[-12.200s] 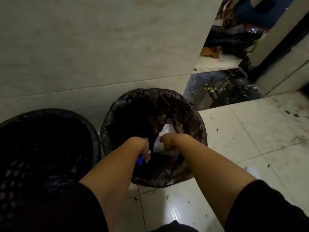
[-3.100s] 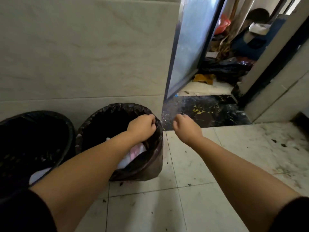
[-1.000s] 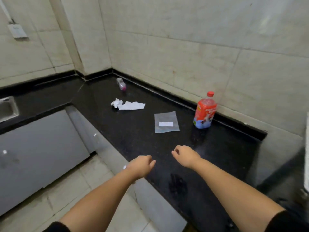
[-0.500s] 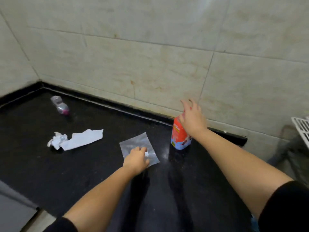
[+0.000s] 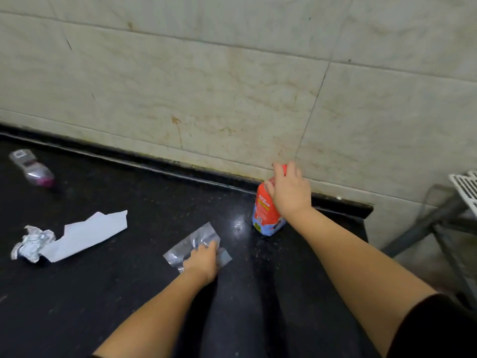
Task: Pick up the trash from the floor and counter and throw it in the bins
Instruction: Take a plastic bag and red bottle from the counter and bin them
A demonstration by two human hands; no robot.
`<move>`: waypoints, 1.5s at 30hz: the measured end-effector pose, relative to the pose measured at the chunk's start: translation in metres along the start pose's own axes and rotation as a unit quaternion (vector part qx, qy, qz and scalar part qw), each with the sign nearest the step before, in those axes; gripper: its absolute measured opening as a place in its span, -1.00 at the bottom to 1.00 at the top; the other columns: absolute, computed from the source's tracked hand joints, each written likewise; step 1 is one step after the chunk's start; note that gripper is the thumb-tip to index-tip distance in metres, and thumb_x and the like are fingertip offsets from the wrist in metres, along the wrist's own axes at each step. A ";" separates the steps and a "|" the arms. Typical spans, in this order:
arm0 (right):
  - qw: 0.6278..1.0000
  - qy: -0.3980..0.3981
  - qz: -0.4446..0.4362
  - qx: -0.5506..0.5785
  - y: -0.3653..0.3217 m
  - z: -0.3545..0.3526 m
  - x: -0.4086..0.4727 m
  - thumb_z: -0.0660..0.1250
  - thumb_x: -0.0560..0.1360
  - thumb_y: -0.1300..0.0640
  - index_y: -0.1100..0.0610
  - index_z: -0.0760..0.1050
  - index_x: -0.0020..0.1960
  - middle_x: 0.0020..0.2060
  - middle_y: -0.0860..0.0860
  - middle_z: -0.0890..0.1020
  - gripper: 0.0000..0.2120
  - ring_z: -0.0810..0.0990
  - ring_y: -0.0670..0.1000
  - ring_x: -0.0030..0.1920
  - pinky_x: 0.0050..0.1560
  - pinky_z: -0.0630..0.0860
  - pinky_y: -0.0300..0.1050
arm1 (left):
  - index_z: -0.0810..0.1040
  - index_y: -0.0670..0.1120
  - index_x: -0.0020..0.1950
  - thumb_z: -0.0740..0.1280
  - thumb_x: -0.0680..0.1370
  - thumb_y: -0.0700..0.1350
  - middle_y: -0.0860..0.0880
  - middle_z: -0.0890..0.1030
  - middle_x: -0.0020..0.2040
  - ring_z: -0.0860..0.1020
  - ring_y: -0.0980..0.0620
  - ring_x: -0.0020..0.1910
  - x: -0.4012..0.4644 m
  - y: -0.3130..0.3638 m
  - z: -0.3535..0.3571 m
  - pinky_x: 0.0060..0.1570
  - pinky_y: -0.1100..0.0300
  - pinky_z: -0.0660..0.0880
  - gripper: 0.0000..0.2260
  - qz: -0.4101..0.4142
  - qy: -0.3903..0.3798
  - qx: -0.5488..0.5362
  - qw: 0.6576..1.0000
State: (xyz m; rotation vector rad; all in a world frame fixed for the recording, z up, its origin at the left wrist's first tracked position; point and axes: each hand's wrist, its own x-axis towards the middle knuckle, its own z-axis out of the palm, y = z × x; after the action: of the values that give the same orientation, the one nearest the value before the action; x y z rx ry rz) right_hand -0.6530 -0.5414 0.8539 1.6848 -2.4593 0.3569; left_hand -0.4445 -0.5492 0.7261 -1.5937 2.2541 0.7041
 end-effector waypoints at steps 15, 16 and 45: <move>0.980 -0.077 -0.136 0.122 0.024 -0.041 -0.088 0.15 0.61 0.11 0.29 0.32 0.28 0.23 0.26 0.37 -0.67 0.53 0.30 0.13 0.02 0.47 0.10 | 0.45 -0.20 0.16 0.17 0.57 -0.27 -0.22 0.54 0.20 0.52 -0.21 0.18 -0.139 0.013 0.059 0.16 -0.03 0.48 -0.81 -0.119 0.174 -0.185 0.960; 0.973 -0.084 -0.153 0.153 0.015 -0.043 -0.100 0.15 0.61 0.12 0.29 0.32 0.28 0.23 0.26 0.38 -0.67 0.52 0.28 0.13 0.03 0.48 0.07 | 0.45 -0.18 0.12 0.17 0.56 -0.27 -0.20 0.53 0.18 0.51 -0.21 0.18 -0.157 0.011 0.062 0.13 -0.04 0.48 -0.83 -0.131 0.189 -0.193 0.954; 0.588 -0.349 -0.705 0.186 -0.217 -0.078 -0.826 0.25 0.56 0.17 0.27 0.39 0.20 0.15 0.26 0.40 -0.74 0.56 0.31 0.00 0.00 0.50 0.10 | 0.36 -0.11 -0.13 0.27 0.50 -0.22 -0.25 0.52 -0.02 0.53 -0.20 -0.03 -0.847 -0.007 0.525 -0.08 0.09 0.46 -0.91 -0.663 0.291 -0.483 0.493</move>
State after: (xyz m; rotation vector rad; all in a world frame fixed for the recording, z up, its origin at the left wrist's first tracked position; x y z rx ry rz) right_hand -0.1522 0.1474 0.7506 3.6605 -0.3364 -0.0875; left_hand -0.1684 0.4079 0.7074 -3.5466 -0.2163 0.9169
